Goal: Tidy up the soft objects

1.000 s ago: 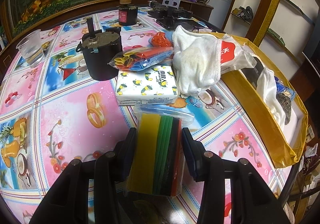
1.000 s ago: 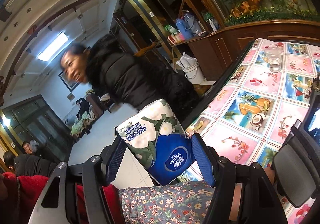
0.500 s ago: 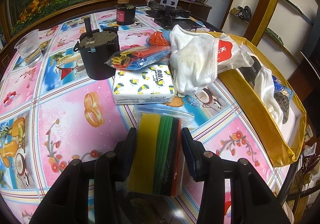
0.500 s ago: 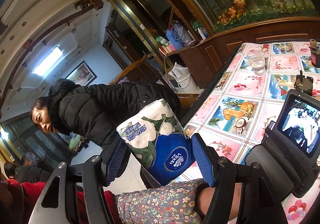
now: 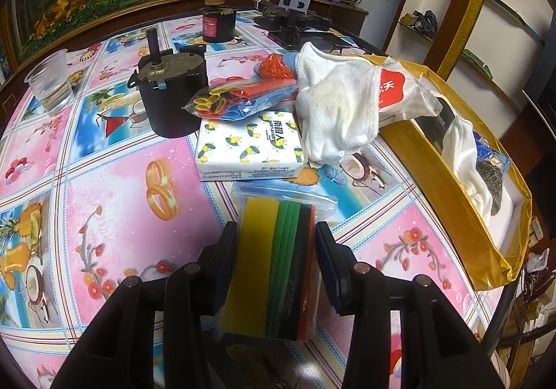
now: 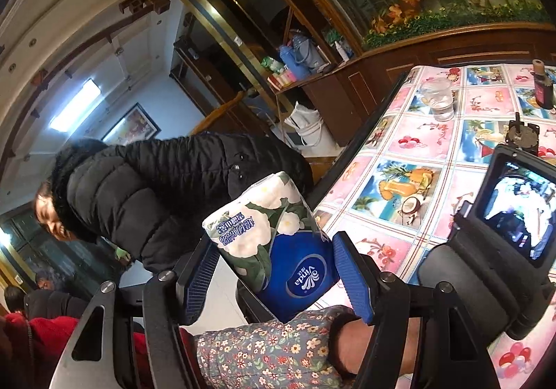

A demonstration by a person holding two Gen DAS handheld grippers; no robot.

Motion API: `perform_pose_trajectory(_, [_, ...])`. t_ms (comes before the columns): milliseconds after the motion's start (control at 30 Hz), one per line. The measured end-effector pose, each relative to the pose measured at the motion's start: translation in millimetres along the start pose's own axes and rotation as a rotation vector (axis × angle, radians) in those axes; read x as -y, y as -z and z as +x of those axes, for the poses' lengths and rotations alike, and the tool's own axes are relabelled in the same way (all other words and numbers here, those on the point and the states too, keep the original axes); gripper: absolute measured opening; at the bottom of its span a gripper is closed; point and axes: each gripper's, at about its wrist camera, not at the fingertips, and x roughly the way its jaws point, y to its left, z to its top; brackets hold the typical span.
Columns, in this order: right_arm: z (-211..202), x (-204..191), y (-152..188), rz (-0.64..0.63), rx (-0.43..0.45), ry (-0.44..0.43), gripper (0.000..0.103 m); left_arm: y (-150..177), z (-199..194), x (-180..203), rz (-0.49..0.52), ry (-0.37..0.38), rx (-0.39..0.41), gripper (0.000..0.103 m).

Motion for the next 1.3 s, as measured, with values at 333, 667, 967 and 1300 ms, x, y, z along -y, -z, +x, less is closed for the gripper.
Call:
perform_pose_trajectory(333, [64.8,22.7,-68.8,0.092,-0.008,0.140,0.071,-0.4,-0.8,-1.6,-0.010,0.007,0.003,0.042])
perform_pose_trajectory(667, [54.4,34.2,-29.6,0.068,-0.031,0.106,0.071,0.9,-2.9,-0.1,-0.006,0.016,0.000,0.043])
perform_pose_trajectory(967, [-3.1,49.2,-14.5,0.081,0.079,0.149,0.071,0.9,-2.3,-0.4,-0.007,0.019,0.001,0.043])
perform_pose_trajectory(1300, [-60.4,83.8,-20.1,0.153,0.211,0.150,0.072,3.3,-0.7,3.4,0.008,-0.008,0.008,0.042])
